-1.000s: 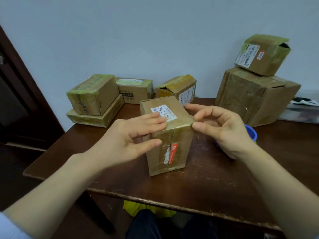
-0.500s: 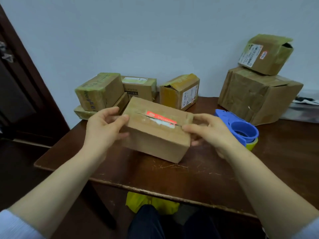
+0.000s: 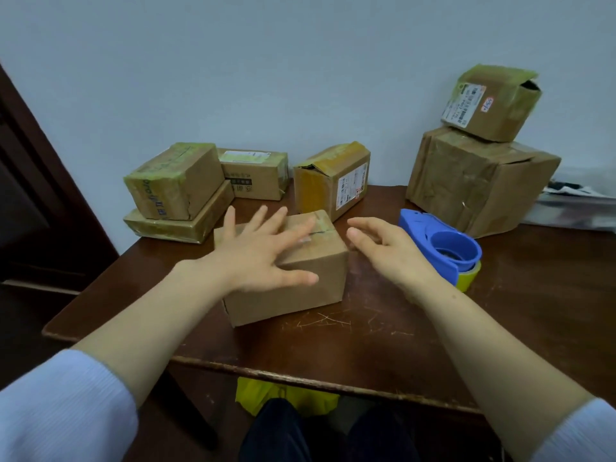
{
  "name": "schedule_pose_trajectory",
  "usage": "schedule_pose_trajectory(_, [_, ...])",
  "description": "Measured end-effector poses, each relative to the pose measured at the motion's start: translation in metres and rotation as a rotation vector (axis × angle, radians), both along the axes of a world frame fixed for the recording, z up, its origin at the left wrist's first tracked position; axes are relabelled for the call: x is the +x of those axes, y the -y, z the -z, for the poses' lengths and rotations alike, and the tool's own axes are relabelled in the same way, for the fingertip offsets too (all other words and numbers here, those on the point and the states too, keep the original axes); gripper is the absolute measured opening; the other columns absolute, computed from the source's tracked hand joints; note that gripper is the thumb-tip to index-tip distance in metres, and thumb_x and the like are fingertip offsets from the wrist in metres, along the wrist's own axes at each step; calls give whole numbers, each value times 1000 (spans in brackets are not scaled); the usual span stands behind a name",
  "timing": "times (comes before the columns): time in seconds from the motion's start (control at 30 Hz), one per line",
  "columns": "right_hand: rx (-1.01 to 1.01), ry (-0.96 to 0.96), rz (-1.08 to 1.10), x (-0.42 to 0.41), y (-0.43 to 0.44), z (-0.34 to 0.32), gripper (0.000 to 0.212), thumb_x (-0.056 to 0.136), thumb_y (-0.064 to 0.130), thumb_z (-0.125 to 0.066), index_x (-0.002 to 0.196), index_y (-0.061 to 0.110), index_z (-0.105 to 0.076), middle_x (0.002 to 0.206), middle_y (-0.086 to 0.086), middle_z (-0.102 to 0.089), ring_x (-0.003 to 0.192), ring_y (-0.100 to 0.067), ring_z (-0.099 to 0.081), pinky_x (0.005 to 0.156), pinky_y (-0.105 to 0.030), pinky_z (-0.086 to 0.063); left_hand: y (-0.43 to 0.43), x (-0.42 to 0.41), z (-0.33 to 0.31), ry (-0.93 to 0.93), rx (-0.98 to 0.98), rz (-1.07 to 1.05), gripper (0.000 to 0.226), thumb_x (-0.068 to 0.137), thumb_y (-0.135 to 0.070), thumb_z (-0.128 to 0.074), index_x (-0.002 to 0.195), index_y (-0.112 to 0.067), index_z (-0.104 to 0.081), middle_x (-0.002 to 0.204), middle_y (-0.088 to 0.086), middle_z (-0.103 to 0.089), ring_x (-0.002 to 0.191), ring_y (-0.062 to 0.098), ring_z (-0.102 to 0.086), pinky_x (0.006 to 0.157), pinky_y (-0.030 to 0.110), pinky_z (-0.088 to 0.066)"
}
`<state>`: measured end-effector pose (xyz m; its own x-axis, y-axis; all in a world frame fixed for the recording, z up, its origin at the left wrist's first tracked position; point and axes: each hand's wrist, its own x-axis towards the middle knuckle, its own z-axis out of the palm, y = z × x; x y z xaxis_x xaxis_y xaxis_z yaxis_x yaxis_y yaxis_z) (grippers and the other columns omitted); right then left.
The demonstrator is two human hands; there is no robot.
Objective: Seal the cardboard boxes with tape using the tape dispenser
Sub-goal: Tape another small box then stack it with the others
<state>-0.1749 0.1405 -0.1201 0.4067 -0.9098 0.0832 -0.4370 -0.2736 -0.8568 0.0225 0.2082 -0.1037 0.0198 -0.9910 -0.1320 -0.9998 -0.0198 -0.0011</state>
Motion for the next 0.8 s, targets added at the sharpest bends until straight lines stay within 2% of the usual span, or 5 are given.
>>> schedule_pose_trajectory(0.07, [-90, -80, 131, -19, 8, -1, 35, 98, 26, -50, 132, 21, -54, 125, 5, -57, 104, -5, -50, 81, -17, -40, 7, -7, 3, 13, 42, -28, 70, 83, -78, -26, 139, -61, 13, 160, -3, 16, 147, 26, 13, 112, 58, 14])
schedule_pose_trajectory(0.17, [-256, -363, 393, -52, 22, 5, 32, 96, 23, -50, 124, 9, -59, 132, -7, -55, 115, -23, -54, 92, -34, -42, 7, -27, 10, 19, 6, -89, 64, 90, -71, -21, 144, -56, 11, 161, 2, 12, 147, 31, 8, 116, 59, 3])
schedule_pose_trajectory(0.33, [-156, -808, 449, -73, 35, 17, 47, 91, 54, -50, 81, 8, -53, 117, -12, -48, 108, -30, -48, 70, -35, -40, 12, -49, 5, 120, -25, -100, 81, 86, -76, -25, 151, -40, 7, 161, 7, 7, 148, 30, 9, 113, 62, 7])
schedule_pose_trajectory(0.53, [-174, -996, 376, -68, 49, 15, 50, 85, 64, -52, 69, 18, -43, 70, 2, -48, 66, -16, -47, 57, -28, -34, 19, -53, 8, 52, -12, -38, 84, 91, -70, -21, 152, -24, 11, 160, -2, 16, 147, 17, 14, 112, 57, 13])
schedule_pose_trajectory(0.8, [-194, -980, 352, -59, 55, 20, 50, 83, 58, -60, 64, 18, -37, 65, 2, -43, 61, -16, -45, 46, -25, -28, 18, -54, 14, -10, -27, -30, 77, 96, -61, -23, 152, -22, 13, 160, -1, 17, 147, 18, 13, 118, 52, 4])
